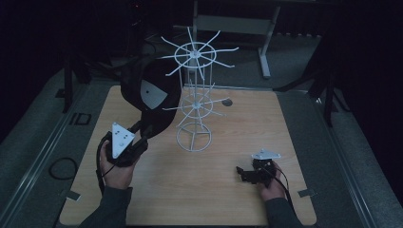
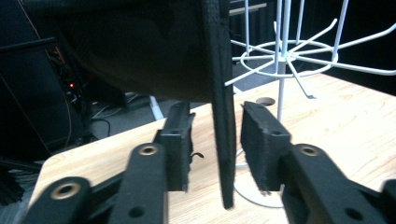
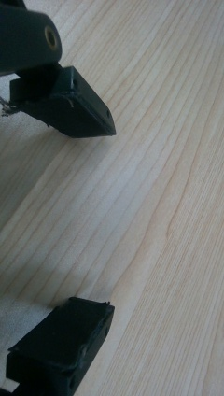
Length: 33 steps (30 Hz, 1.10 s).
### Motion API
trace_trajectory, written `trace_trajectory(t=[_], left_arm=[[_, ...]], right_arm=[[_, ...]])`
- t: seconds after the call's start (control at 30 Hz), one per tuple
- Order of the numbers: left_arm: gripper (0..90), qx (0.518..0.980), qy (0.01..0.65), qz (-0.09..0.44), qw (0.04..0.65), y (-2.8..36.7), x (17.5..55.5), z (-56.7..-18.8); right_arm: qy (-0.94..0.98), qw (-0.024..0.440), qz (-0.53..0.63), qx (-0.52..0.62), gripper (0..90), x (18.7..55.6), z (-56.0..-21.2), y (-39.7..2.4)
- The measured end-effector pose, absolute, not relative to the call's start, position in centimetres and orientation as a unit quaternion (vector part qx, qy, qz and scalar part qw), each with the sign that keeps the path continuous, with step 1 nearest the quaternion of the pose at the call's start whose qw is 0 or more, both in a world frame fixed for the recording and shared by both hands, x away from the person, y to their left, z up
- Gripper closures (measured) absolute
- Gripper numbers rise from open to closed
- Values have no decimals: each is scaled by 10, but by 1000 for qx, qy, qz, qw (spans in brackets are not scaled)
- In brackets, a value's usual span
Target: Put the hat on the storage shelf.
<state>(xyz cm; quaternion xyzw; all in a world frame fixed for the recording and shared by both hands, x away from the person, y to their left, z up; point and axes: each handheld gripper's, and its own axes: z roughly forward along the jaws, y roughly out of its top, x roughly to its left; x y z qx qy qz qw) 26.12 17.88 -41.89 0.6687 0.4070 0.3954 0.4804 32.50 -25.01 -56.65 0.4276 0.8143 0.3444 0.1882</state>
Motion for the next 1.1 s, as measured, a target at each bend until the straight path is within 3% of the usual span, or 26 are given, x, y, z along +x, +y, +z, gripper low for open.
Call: trace_trajectory(t=[0.67, 1.1], left_arm=[[298, 648, 428, 370, 510, 186, 260, -417], [251, 664, 441, 320, 513, 191, 252, -428]], right_arm=[[814, 188, 344, 428, 123, 325, -566, -250], [815, 189, 344, 427, 123, 325, -567, -250]])
